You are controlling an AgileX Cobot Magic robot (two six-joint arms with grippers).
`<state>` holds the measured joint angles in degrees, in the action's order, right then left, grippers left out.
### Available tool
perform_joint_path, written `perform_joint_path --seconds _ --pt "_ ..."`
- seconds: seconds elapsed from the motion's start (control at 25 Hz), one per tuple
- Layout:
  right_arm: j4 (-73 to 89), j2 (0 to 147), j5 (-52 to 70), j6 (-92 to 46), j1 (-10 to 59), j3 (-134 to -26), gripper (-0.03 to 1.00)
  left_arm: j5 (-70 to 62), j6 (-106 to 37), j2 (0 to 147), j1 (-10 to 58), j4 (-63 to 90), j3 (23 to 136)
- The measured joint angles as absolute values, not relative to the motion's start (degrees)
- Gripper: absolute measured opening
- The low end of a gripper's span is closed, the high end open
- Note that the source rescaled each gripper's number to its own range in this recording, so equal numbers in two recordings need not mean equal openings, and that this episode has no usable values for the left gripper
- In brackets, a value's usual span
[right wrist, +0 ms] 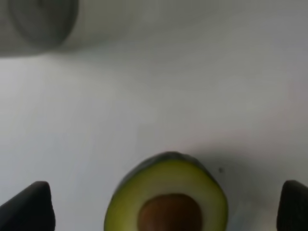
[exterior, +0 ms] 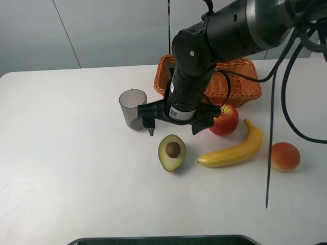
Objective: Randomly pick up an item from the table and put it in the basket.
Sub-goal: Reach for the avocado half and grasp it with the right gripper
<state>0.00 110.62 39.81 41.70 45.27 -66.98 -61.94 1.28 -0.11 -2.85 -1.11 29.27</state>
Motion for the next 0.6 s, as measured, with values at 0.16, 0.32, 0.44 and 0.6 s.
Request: perform_joint_path --seconds 0.16,0.32,0.44,0.6 --pt "0.0 112.34 39.15 43.29 45.27 -66.98 1.0 -61.94 1.28 -0.11 -2.85 -1.11 29.27" --pt "-0.51 113.88 39.02 43.64 46.0 -66.98 1.0 -61.94 1.28 -0.11 -2.85 -1.11 29.27" --pt "-0.61 114.54 39.02 43.64 46.07 -66.98 1.0 -61.94 1.28 -0.11 -2.85 -1.11 29.27" --pt "-0.61 115.14 39.02 43.64 46.13 -67.07 1.0 -61.94 1.28 -0.11 -2.85 -1.11 29.27"
